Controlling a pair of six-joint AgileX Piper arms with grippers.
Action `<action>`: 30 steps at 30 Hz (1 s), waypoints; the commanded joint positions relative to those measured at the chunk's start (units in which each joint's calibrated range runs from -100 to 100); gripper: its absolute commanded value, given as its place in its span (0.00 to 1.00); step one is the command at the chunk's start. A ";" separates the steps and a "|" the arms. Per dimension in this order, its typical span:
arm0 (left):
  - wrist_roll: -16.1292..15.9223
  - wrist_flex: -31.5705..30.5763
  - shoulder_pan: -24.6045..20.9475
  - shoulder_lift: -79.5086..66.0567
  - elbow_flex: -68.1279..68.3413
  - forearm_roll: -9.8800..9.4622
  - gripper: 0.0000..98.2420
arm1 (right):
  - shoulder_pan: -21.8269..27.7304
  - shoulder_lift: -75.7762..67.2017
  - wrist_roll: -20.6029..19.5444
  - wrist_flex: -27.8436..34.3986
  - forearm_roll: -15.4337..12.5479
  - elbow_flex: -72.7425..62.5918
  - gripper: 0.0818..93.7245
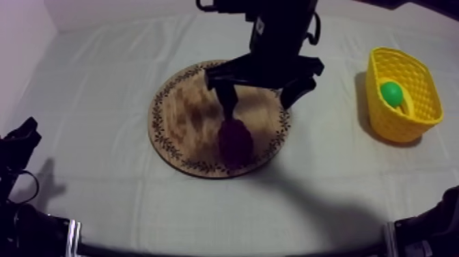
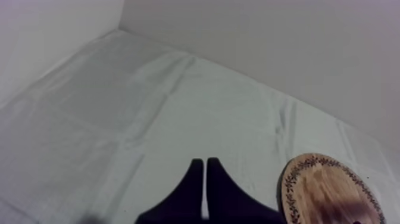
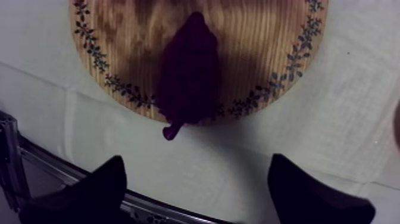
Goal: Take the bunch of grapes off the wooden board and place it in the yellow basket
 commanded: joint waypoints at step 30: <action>-0.01 -0.01 0.02 0.02 -0.04 0.01 0.00 | -0.12 23.59 -0.06 -4.55 -1.76 -7.81 0.75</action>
